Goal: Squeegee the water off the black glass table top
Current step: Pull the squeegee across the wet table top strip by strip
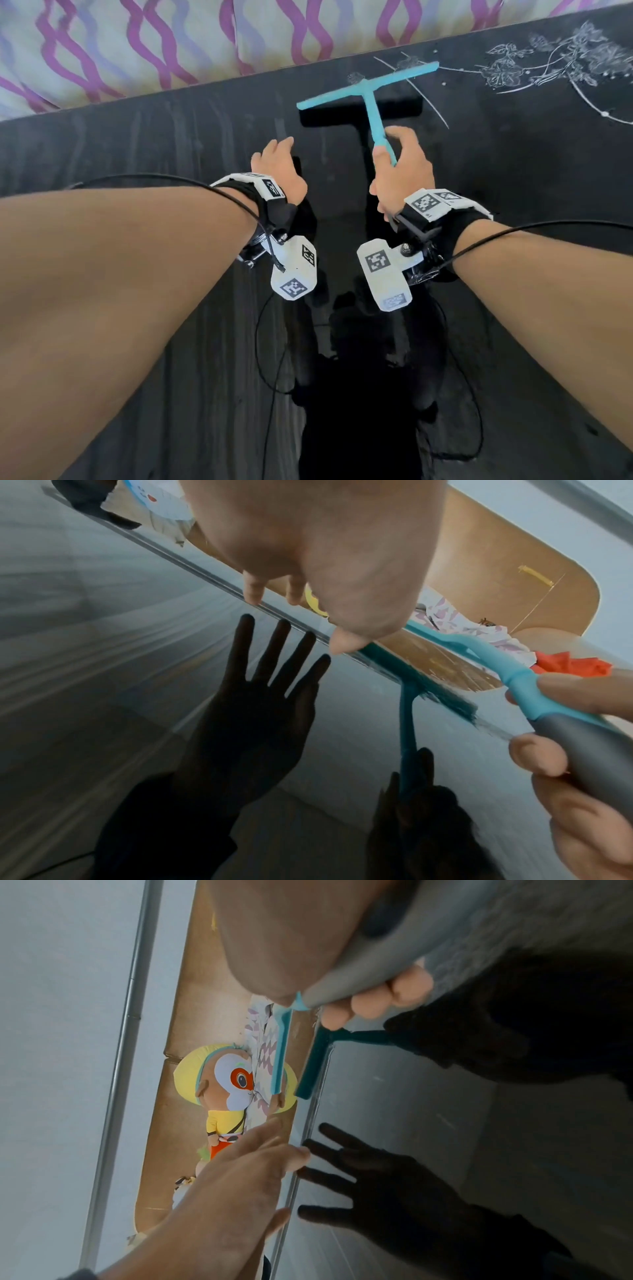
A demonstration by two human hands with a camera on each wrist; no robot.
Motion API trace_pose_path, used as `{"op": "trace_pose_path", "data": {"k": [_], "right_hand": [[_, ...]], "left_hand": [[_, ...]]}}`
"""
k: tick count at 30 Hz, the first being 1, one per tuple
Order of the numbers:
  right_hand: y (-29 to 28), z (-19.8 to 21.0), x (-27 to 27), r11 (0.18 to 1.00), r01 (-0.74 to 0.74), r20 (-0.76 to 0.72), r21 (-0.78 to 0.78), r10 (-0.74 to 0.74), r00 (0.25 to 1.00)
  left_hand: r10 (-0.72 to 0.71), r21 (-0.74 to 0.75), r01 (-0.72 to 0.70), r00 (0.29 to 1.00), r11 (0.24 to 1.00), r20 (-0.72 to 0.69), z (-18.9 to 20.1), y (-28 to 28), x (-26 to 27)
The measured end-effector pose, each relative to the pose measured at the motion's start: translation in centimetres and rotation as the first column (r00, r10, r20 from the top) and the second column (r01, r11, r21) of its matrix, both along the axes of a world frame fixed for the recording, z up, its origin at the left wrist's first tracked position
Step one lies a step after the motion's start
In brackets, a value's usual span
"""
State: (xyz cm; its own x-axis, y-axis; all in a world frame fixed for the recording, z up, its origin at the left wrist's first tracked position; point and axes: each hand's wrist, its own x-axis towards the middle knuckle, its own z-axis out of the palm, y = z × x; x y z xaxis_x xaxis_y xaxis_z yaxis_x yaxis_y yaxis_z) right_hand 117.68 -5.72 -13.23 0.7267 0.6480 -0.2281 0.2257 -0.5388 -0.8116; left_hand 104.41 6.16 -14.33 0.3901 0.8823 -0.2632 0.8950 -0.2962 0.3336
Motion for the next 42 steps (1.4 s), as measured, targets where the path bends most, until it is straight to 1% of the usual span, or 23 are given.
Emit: {"op": "trace_pose_path", "data": {"k": [2,4,8,11,14,17,21,23,25,29,34,36,38,39,40,42], "right_hand": [[1.1,-0.3,0.0,1.0,-0.015,0.004,0.008,0.015,1.0],[2.3,-0.5,-0.1,0.999,-0.025,-0.001,0.028,0.025,1.0],[4.9,-0.7,0.1,0.998,-0.05,-0.014,0.035,0.05,0.999],[6.8,-0.5,0.4,0.998,-0.066,-0.042,0.021,0.067,0.997],[8.6,-0.4,0.5,0.996,-0.083,-0.068,0.015,0.084,0.994],[10.2,-0.3,0.3,0.998,-0.056,-0.111,0.014,0.057,0.992],[11.5,-0.3,-0.4,1.0,-0.014,-0.221,0.02,0.018,0.975],[11.8,-0.5,-0.6,1.0,-0.018,-0.23,0.01,0.02,0.973],[11.9,-0.8,-0.8,0.999,-0.035,-0.204,-0.009,0.032,0.979],[10.7,-1.1,-1.4,0.996,-0.081,-0.105,-0.041,0.076,0.992],[8.0,-1.6,-2.3,0.996,-0.075,-0.024,-0.054,0.074,0.997],[6.7,-1.7,-2.6,0.995,-0.071,-0.022,-0.063,0.07,0.997],[5.7,-1.7,-2.9,0.995,-0.071,-0.028,-0.074,0.07,0.997],[5.2,-1.6,-3.0,0.994,-0.071,-0.027,-0.08,0.069,0.997],[4.8,-1.6,-3.0,0.994,-0.069,-0.019,-0.086,0.067,0.998],[3.9,-1.4,-3.1,0.992,-0.069,-0.004,-0.104,0.069,0.998]], "left_hand": [[0.0,-0.006,0.0,0.996,1.0,-0.09,-0.8,1.6,0.2],[-0.003,-0.037,-0.003,0.989,0.999,-0.15,-0.7,3.0,0.4],[-0.05,-0.091,0.027,0.964,0.995,-0.262,0.8,5.7,0.7],[-0.123,-0.141,0.075,0.92,0.987,-0.373,1.8,6.8,0.9],[-0.173,-0.159,0.117,0.895,0.98,-0.411,2.0,7.6,1.3],[-0.184,-0.142,0.134,0.878,0.981,-0.442,1.8,8.2,1.5],[-0.199,-0.14,0.15,0.859,0.979,-0.471,1.4,8.1,1.7],[-0.193,-0.144,0.141,0.857,0.98,-0.478,1.3,8.1,1.8],[-0.187,-0.143,0.134,0.859,0.981,-0.477,1.3,8.2,1.8],[-0.181,-0.141,0.13,0.869,0.981,-0.461,1.3,8.0,1.7],[-0.136,-0.143,0.086,0.912,0.986,-0.388,1.8,7.6,1.6],[-0.069,-0.145,0.027,0.953,0.989,-0.295,1.9,7.4,1.3],[0.045,-0.163,-0.065,0.991,0.984,-0.122,1.6,7.4,0.9],[0.09,-0.164,-0.097,0.995,0.982,-0.049,1.5,7.3,0.7],[0.114,-0.158,-0.113,0.994,0.981,-0.007,1.5,7.2,0.5],[0.116,-0.154,-0.112,0.993,0.982,0.016,1.5,7.0,0.4]]}}
